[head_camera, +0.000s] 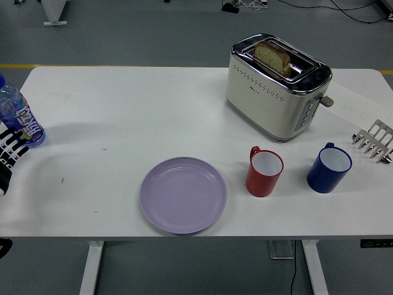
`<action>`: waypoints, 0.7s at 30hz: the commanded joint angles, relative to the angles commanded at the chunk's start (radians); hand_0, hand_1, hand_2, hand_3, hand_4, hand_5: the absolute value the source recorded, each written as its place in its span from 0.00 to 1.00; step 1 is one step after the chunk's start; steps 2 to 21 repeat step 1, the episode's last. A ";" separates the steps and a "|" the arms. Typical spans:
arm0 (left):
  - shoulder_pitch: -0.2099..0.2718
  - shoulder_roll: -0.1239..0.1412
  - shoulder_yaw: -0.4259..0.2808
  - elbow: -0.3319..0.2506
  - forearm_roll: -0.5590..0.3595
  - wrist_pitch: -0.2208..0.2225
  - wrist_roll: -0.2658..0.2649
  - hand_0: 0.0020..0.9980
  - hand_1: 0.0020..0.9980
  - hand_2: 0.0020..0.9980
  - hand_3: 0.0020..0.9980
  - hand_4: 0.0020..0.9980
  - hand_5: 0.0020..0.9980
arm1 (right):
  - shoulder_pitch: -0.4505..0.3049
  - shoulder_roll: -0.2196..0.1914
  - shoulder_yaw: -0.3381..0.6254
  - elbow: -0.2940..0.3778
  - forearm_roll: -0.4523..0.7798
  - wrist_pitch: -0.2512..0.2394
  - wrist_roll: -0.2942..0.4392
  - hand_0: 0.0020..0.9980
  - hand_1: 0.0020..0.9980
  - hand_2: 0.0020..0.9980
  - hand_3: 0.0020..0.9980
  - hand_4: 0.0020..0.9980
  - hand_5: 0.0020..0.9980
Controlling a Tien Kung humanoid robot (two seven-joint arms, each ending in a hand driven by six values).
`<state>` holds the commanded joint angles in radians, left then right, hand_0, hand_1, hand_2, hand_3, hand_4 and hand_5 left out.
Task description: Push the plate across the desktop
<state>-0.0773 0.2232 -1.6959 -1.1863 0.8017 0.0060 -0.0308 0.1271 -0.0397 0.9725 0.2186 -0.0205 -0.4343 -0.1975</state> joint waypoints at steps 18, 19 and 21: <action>0.000 0.000 -0.001 0.000 0.000 0.000 0.000 0.78 0.75 0.72 0.70 0.55 1.00 | 0.000 0.000 0.000 0.000 0.000 0.000 0.000 0.55 0.46 0.58 0.58 0.30 0.44; 0.000 0.000 -0.001 0.000 0.000 0.000 0.000 0.78 0.75 0.72 0.70 0.55 1.00 | 0.000 0.000 0.000 0.000 0.000 0.000 0.000 0.55 0.46 0.58 0.58 0.30 0.44; 0.000 0.000 -0.001 0.000 0.000 0.000 0.000 0.78 0.75 0.72 0.70 0.55 1.00 | 0.000 0.000 0.000 0.000 0.000 0.000 0.000 0.55 0.46 0.58 0.58 0.30 0.44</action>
